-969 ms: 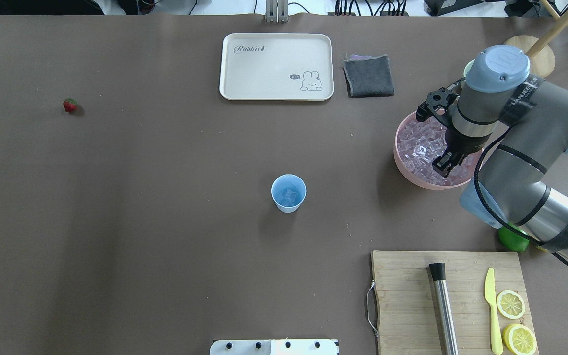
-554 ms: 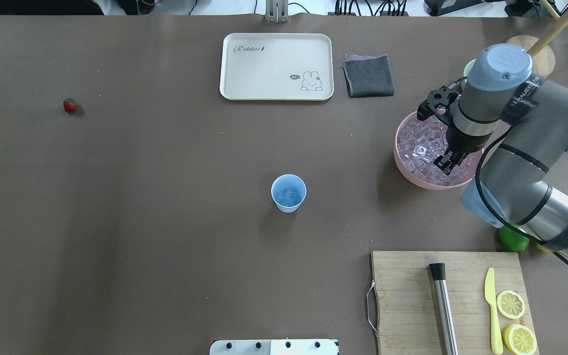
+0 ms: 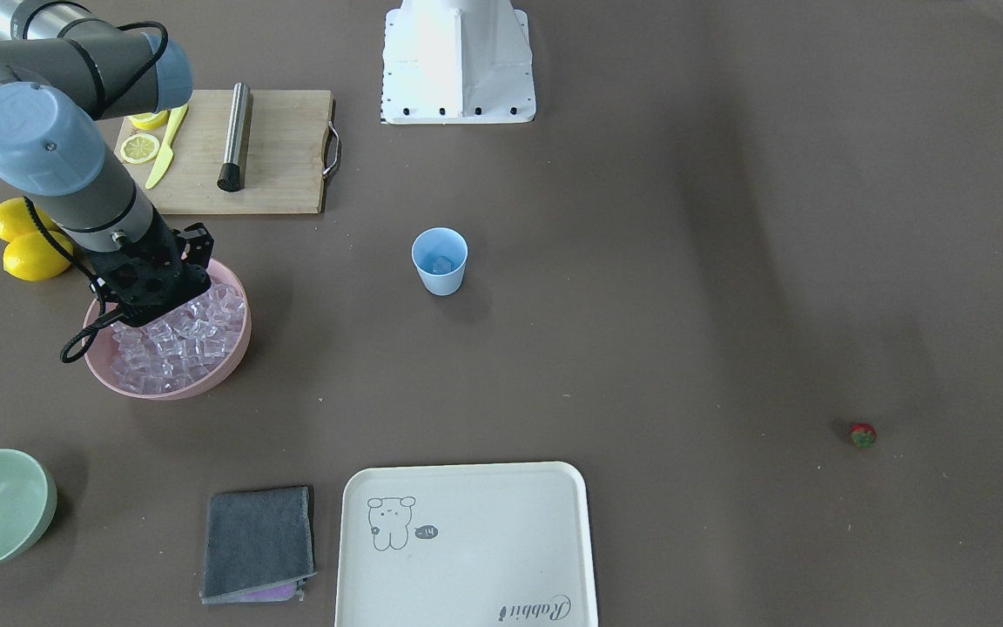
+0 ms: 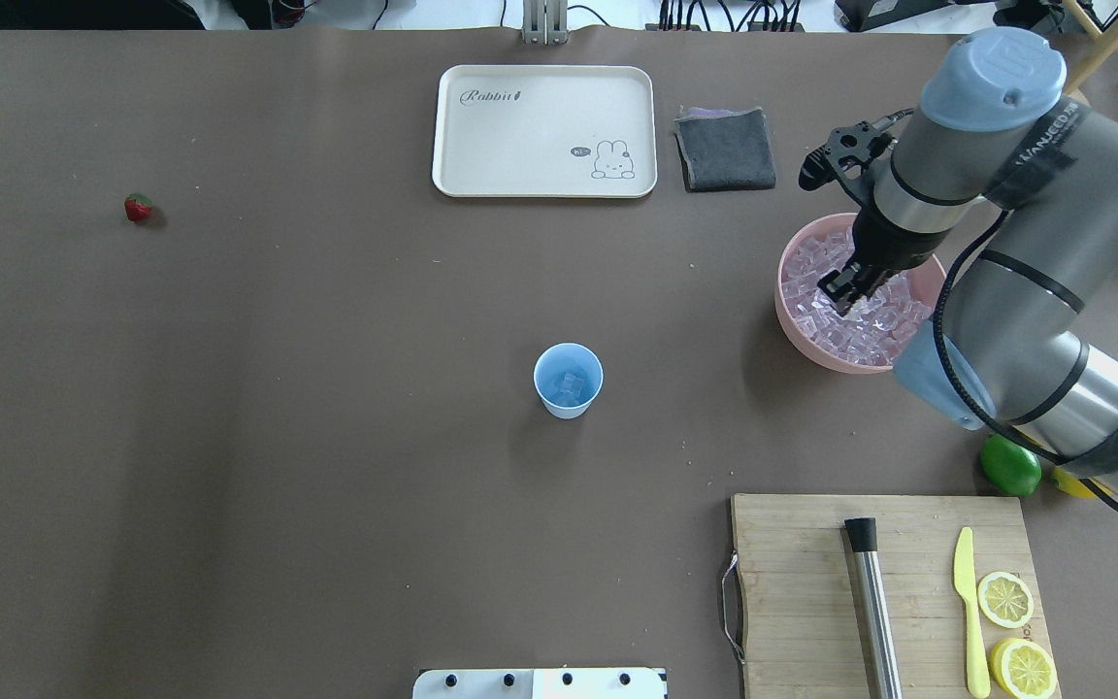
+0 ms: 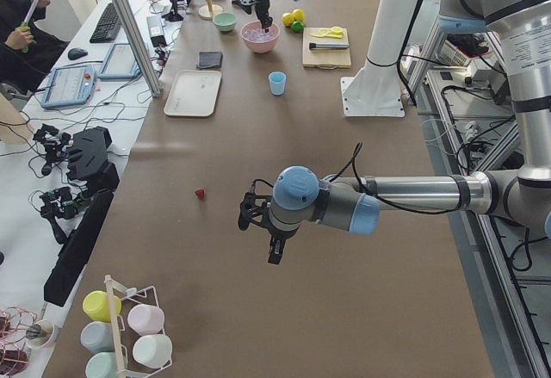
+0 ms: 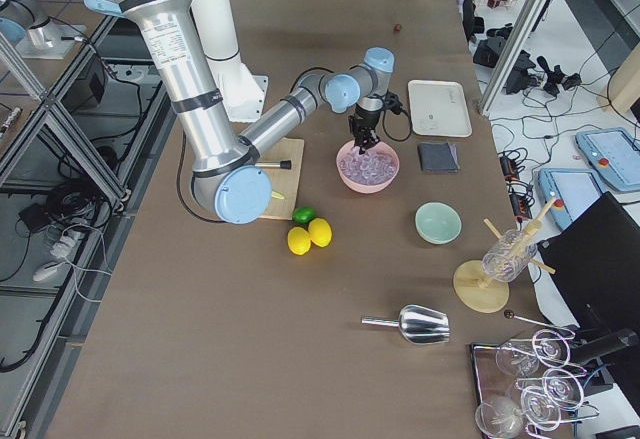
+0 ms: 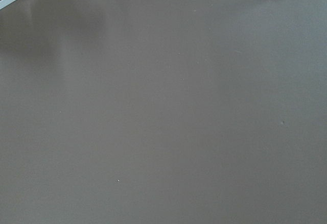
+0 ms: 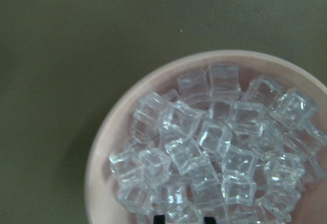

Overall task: Put ice and strawberries in cup
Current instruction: 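Carry the second ice cube with the right gripper and release it into the cup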

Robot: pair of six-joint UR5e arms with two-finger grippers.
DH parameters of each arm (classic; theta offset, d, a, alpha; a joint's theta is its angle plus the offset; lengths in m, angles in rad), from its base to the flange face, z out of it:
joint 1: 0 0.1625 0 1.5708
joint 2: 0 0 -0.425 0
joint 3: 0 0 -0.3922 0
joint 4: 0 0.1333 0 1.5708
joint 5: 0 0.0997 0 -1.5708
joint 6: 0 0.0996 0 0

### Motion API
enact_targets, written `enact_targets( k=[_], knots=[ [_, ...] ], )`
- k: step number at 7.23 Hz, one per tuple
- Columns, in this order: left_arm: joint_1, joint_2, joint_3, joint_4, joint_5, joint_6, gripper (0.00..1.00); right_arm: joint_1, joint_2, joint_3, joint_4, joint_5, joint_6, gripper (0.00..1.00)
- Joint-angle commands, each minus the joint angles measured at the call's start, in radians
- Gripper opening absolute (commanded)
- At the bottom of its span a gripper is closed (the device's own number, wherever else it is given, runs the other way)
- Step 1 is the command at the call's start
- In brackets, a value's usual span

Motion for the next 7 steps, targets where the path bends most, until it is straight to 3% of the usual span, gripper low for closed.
enact_targets(
  k=[1,3,4,6,7],
  knots=[
    [0.000,0.000,0.003,-0.002,0.000,0.002,0.98,-0.125,0.156,-0.006,-0.001,-0.004,0.345,0.00],
    [0.000,0.000,0.009,-0.017,0.000,0.005,0.98,-0.215,0.286,-0.058,0.002,-0.061,0.537,0.00],
    [0.002,-0.005,0.011,-0.017,0.004,0.000,0.98,-0.246,0.332,-0.122,0.061,-0.083,0.600,0.00],
    [0.002,-0.008,0.003,-0.020,0.000,0.003,0.98,-0.292,0.330,-0.211,0.232,-0.135,0.676,0.00],
    [0.002,-0.006,0.003,-0.020,0.001,0.002,0.98,-0.294,0.328,-0.210,0.232,-0.135,0.676,0.00]
  ],
)
